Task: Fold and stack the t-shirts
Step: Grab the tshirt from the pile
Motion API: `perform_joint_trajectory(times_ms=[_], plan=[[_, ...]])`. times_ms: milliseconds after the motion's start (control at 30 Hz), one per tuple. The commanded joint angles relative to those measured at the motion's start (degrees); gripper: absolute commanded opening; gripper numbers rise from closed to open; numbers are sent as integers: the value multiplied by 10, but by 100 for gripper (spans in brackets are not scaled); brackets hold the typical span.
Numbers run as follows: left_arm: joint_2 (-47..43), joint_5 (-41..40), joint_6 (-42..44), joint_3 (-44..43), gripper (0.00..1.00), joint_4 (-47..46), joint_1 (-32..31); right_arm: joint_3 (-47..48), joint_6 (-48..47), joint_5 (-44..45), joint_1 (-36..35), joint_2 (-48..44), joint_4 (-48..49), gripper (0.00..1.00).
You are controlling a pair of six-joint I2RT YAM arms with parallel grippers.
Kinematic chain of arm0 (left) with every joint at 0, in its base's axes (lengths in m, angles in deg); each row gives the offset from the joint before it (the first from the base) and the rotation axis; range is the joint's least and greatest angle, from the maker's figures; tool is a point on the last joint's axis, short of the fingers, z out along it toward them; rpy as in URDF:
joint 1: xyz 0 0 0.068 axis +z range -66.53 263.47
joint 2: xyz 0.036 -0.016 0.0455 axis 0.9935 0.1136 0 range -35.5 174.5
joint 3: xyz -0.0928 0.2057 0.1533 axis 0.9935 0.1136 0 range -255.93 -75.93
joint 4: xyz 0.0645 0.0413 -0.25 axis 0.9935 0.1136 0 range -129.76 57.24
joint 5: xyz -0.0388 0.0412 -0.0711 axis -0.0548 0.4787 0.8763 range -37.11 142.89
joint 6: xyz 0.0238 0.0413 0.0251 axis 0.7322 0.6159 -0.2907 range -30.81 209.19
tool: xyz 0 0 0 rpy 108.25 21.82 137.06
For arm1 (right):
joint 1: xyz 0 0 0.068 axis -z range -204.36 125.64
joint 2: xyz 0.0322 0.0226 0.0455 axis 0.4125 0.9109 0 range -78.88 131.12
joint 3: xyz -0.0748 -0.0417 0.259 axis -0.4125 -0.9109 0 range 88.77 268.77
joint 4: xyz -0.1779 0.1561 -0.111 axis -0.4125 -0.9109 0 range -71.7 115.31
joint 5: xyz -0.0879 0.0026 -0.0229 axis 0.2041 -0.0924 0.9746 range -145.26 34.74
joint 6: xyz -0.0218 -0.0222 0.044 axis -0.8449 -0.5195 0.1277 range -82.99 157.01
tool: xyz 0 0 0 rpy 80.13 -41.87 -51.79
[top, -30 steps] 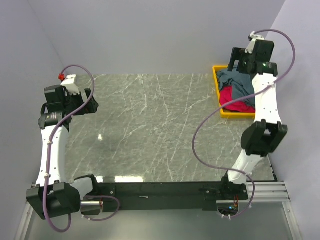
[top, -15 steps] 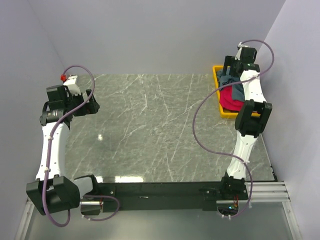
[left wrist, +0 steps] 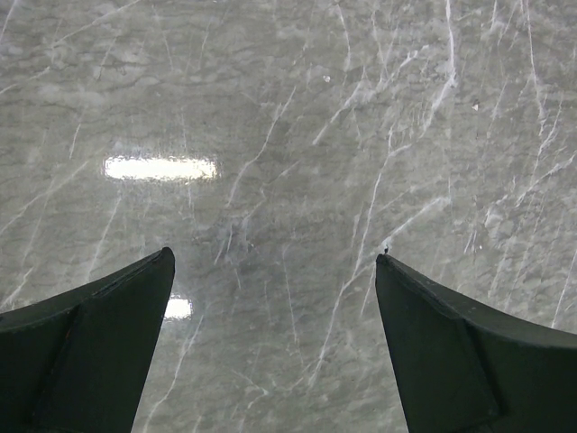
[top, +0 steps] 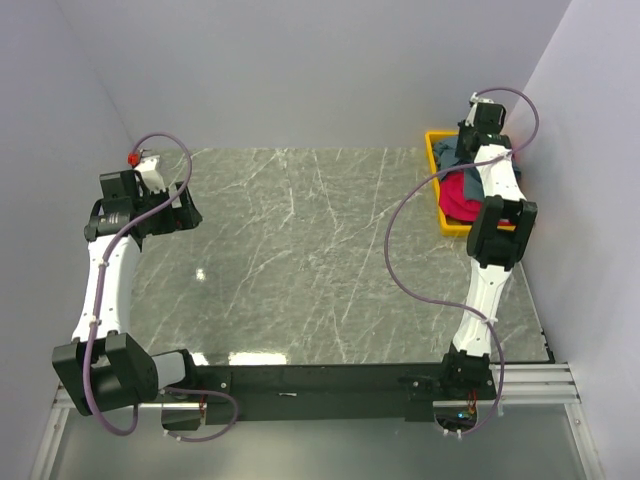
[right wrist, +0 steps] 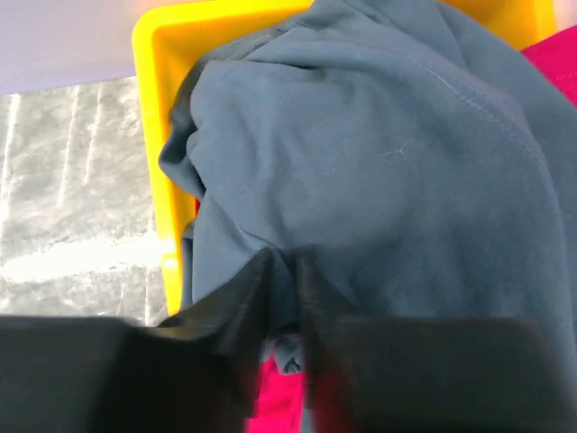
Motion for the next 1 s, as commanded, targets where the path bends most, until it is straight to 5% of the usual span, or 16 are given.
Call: perform_joint_trajectory(times_ms=[0, 33, 67, 633, 967], plan=[[2, 10, -7, -9, 99, 0, -3, 24, -11, 27, 3, 10, 31, 21], [2, 11, -8, -11, 99, 0, -3, 26, -16, 31, 2, 10, 30, 3], [3, 12, -8, -12, 99, 0, -3, 26, -17, 34, 3, 8, 27, 0], [-8, 28, -19, -30, 99, 6, -2, -11, 37, -140, 14, -263, -23, 0], [-12, 48, -40, -59, 99, 13, -1, 52, 66, -267, 13, -424, 1, 0]])
